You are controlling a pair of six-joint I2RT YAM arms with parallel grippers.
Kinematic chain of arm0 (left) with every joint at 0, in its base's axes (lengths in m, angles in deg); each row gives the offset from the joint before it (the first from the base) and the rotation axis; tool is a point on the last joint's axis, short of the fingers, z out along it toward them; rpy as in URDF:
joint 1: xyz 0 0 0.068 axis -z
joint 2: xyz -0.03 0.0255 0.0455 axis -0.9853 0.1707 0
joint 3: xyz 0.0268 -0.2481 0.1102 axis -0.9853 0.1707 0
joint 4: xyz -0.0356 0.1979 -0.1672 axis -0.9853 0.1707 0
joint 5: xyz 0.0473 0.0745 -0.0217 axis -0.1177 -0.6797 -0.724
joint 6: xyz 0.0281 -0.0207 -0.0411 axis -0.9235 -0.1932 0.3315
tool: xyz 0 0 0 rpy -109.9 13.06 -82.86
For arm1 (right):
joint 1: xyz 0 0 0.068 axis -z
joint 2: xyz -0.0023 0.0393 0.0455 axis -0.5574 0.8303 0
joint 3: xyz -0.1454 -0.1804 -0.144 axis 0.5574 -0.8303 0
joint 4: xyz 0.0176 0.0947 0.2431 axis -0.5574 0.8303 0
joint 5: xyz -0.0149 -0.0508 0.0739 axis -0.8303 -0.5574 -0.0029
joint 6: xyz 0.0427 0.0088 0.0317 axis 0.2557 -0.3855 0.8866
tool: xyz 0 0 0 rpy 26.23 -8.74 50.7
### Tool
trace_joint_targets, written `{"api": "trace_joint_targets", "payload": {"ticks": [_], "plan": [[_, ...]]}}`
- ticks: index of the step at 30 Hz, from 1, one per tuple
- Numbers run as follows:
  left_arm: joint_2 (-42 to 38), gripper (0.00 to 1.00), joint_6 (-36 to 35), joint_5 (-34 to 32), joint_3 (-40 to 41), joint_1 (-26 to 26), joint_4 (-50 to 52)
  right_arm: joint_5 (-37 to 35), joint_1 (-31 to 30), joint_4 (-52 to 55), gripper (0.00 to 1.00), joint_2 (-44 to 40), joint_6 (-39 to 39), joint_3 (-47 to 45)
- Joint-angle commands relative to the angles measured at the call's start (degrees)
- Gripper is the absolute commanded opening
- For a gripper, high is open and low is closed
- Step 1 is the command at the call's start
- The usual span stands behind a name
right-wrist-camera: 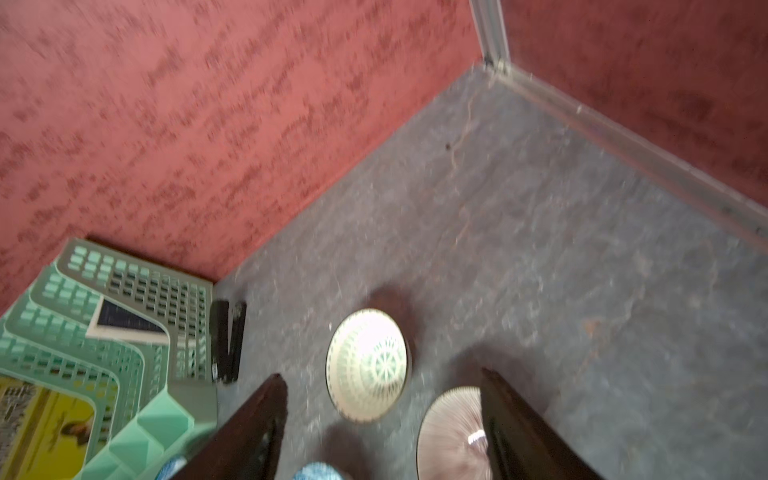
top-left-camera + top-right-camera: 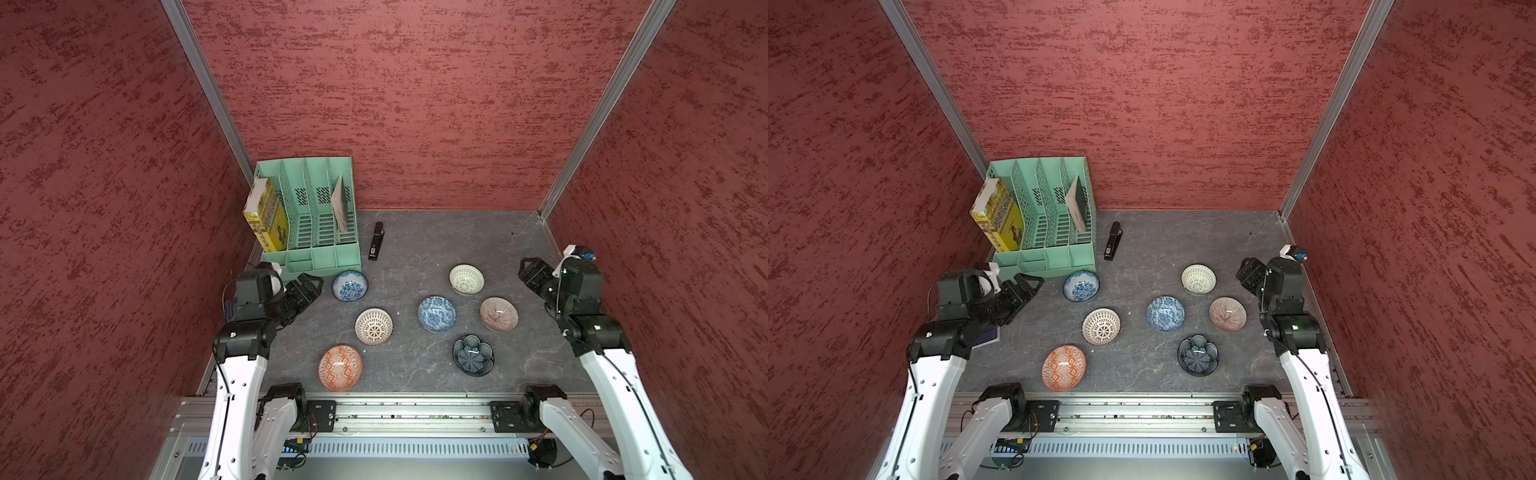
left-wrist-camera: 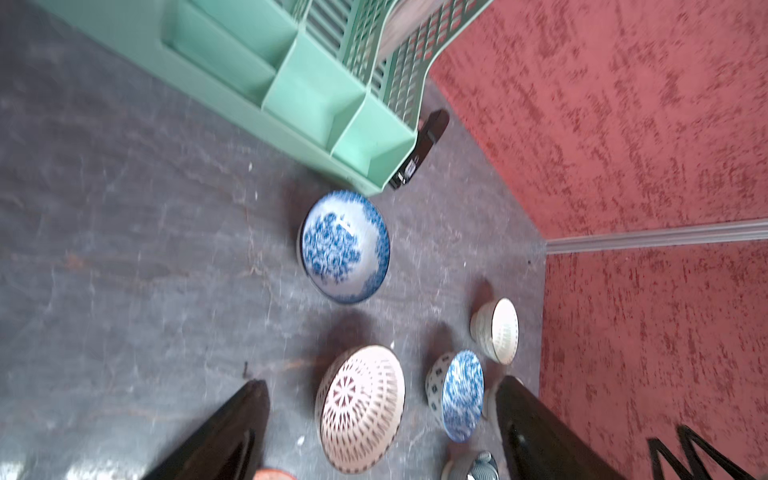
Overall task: Stack the bowls
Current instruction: Pick up the bowl from the center of the board.
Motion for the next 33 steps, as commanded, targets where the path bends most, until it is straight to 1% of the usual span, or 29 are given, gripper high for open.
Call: {"api": "trace_joint_targets", "payload": {"ticks": [1,3,6,9,11,14,16,20,22,27,29,33], "plan": [[-1.75,0.87,-0.70,4.01,0.62,-0.23,6.51,9.31,-0.08,12.58,0.70,1.99,1.49,0.38],[-1.08,0.86,-0.64,4.79,0.48,-0.29,7.45,10.04,-0.08,15.98,0.68,3.66,0.62,0.92],[0.76,0.85,-0.83,6.35,0.39,-0.25,9.25,8.21,0.01,20.02,0.67,6.32,0.00,1.86],[1.26,0.84,-0.28,6.21,1.20,-0.27,9.32,2.81,-0.04,21.39,0.67,7.59,1.69,1.36],[0.56,0.84,1.02,7.13,2.69,-0.16,7.62,0.22,-0.06,21.87,0.66,8.71,2.76,0.75],[0.26,0.84,2.44,8.08,5.12,-0.14,5.40,0.05,-0.06,22.26,0.64,10.57,3.86,-0.46],[0.77,0.84,2.54,6.94,5.90,-0.13,5.45,0.37,-0.02,22.64,0.63,11.74,4.66,-1.32],[0.45,0.83,2.20,5.26,7.04,-0.15,3.95,1.28,-0.06,22.31,0.57,13.28,5.51,-3.50],[0.43,0.83,2.17,5.23,7.35,-0.14,3.21,1.24,-0.04,22.03,0.52,13.83,6.21,-4.66],[2.48,0.82,1.36,5.46,6.68,-0.14,3.41,0.04,-0.04,21.61,0.48,15.50,7.21,-5.68],[2.54,0.82,1.32,5.09,6.76,-0.14,3.38,-0.56,-0.03,21.16,0.45,16.12,7.86,-6.01],[2.62,0.81,1.28,5.06,6.87,-0.13,3.05,-0.39,-0.05,19.55,0.44,18.05,8.34,-7.20]]}}
